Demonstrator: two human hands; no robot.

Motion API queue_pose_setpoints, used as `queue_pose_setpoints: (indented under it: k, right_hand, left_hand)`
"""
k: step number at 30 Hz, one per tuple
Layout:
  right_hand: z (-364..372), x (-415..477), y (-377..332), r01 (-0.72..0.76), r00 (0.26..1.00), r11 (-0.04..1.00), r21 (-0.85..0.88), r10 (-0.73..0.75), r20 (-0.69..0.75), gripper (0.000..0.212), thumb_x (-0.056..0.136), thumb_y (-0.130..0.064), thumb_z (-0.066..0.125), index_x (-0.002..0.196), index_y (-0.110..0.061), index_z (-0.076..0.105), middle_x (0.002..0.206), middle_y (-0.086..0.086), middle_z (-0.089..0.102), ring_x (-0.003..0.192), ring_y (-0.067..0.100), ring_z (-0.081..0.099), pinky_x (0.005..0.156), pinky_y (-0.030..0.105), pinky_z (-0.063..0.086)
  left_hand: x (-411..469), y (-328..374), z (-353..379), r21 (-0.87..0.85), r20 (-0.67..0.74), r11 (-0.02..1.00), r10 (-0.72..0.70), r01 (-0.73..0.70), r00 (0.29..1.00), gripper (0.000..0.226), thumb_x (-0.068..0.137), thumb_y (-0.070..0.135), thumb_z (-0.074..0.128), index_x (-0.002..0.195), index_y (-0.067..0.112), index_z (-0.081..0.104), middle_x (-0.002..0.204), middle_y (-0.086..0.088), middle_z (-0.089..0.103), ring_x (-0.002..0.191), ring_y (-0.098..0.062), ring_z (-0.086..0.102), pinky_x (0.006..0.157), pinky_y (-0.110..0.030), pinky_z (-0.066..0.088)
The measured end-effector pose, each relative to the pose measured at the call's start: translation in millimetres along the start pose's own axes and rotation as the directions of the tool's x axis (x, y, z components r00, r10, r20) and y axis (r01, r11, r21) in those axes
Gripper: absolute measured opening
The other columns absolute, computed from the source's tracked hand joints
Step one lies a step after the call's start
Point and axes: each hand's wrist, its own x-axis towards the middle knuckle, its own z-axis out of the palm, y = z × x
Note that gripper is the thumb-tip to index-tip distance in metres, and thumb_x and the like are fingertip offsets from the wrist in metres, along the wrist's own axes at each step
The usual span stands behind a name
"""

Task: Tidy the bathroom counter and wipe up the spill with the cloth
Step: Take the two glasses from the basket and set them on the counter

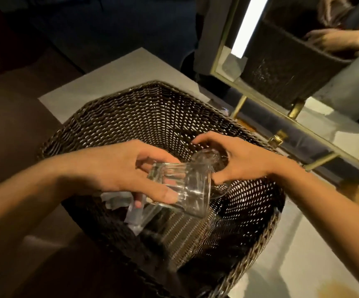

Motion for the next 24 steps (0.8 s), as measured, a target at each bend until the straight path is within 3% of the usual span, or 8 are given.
queue_pose_setpoints:
  k: [3,5,9,11,14,16,20,24]
  right_hand:
    - [-15,-45,-6,0.030,0.972,0.996,0.089,-0.008,-0.235,0.070,0.075,-0.024,0.086,0.134,-0.037,0.051,0.127,-0.011,0.061,0.114,0.008,0.062,0.100,0.038,0.051]
    - [-23,-76,-6,0.031,0.924,0.984,0.176,0.039,-0.380,0.064,0.074,-0.018,0.086,0.129,-0.034,0.057,0.123,-0.009,0.065,0.110,0.012,0.066,0.097,0.043,0.055]
    - [-35,-144,0,0.096,0.782,0.948,0.303,0.117,-0.613,0.059,0.071,-0.017,0.088,0.122,-0.026,0.061,0.117,-0.002,0.067,0.103,0.026,0.071,0.088,0.055,0.058]
    - [-38,-181,5,0.127,0.721,0.930,0.345,0.153,-0.676,0.060,0.070,-0.018,0.088,0.122,-0.023,0.059,0.118,0.002,0.068,0.103,0.029,0.071,0.085,0.054,0.060]
    - [-38,-238,12,0.168,0.626,0.906,0.389,0.207,-0.752,0.062,0.064,-0.016,0.084,0.120,-0.014,0.056,0.107,-0.009,0.073,0.100,0.014,0.073,0.078,0.025,0.061]
    - [-33,-278,18,0.189,0.573,0.894,0.407,0.236,-0.785,0.065,0.060,-0.017,0.080,0.120,-0.012,0.055,0.103,-0.007,0.074,0.097,0.012,0.074,0.072,0.017,0.058]
    - [-18,-357,42,0.180,0.489,0.883,0.434,0.302,-0.818,0.070,0.063,-0.022,0.093,0.123,-0.019,0.058,0.110,0.000,0.072,0.102,0.017,0.073,0.075,0.021,0.059]
    - [9,-439,70,0.205,0.398,0.856,0.475,0.371,-0.839,0.064,0.063,-0.037,0.085,0.122,-0.030,0.063,0.123,0.000,0.069,0.112,0.022,0.069,0.086,0.035,0.060]
  left_hand:
    - [-5,21,-1,-0.025,-0.015,0.990,0.139,-0.139,0.990,0.047,0.073,0.020,0.080,0.116,0.038,0.071,0.111,0.003,0.077,0.099,-0.014,0.074,0.086,-0.031,0.060]
    - [-4,37,0,-0.042,-0.019,0.976,0.212,-0.213,0.977,0.047,0.071,0.028,0.084,0.113,0.044,0.071,0.116,0.004,0.076,0.106,-0.015,0.073,0.088,-0.023,0.058]
    - [11,65,16,-0.093,-0.090,0.948,0.297,-0.305,0.951,0.063,0.060,0.029,0.088,0.119,0.040,0.070,0.123,-0.002,0.073,0.111,-0.022,0.071,0.090,-0.036,0.060]
    - [22,83,31,-0.142,-0.116,0.936,0.308,-0.323,0.944,0.065,0.057,0.029,0.091,0.119,0.037,0.071,0.121,-0.006,0.073,0.108,-0.026,0.073,0.082,-0.034,0.061]
    - [38,114,65,-0.144,-0.127,0.925,0.334,-0.350,0.934,0.053,0.070,0.018,0.087,0.118,0.035,0.071,0.116,-0.005,0.075,0.105,-0.025,0.074,0.077,-0.032,0.061]
    - [49,133,94,-0.121,-0.137,0.927,0.339,-0.356,0.931,0.058,0.065,0.011,0.081,0.119,0.032,0.070,0.115,-0.005,0.076,0.104,-0.023,0.074,0.078,-0.033,0.062]
    - [75,168,159,-0.115,-0.096,0.919,0.366,-0.376,0.925,0.063,0.061,0.006,0.081,0.118,0.023,0.060,0.104,-0.012,0.078,0.093,-0.028,0.077,0.070,-0.030,0.063]
    - [109,196,234,-0.115,-0.067,0.917,0.376,-0.382,0.924,0.057,0.062,0.005,0.082,0.112,0.020,0.058,0.099,-0.017,0.078,0.089,-0.030,0.076,0.078,-0.043,0.064]
